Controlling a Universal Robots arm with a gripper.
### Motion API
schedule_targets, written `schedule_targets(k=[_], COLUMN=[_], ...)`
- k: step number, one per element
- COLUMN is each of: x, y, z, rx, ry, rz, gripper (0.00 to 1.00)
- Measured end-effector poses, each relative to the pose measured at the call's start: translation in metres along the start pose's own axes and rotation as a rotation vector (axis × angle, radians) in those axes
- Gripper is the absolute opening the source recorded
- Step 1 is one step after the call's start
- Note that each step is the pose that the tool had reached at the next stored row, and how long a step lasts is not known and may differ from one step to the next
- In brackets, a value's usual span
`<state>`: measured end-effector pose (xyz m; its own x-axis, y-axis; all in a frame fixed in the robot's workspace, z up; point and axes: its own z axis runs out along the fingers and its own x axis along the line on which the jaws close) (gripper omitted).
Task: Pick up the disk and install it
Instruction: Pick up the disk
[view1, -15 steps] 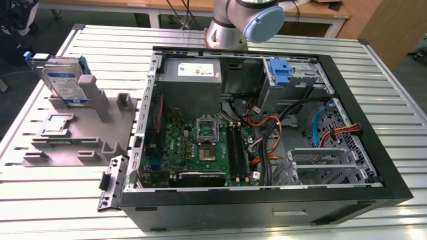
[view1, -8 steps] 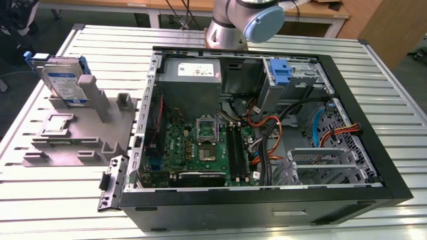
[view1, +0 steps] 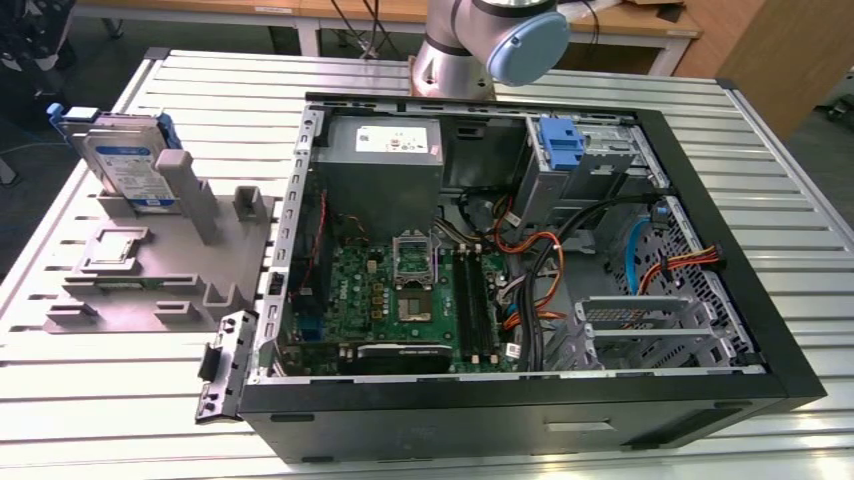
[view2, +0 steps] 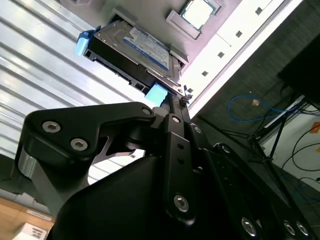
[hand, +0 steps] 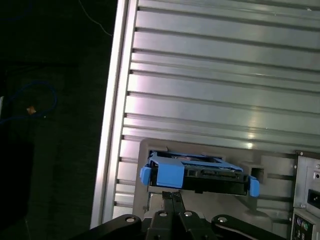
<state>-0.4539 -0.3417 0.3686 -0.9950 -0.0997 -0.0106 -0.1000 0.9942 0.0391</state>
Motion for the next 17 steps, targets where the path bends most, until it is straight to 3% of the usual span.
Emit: schedule_targets(k=[10, 17], x=[0.0, 0.0], y=[0.0, 0.0], z=[0.0, 0.0], rx=[-0.0008, -0.0017], ry=[0.0031, 0.0065], rz=[-0.079, -0.165], gripper=[0.1, 0.1])
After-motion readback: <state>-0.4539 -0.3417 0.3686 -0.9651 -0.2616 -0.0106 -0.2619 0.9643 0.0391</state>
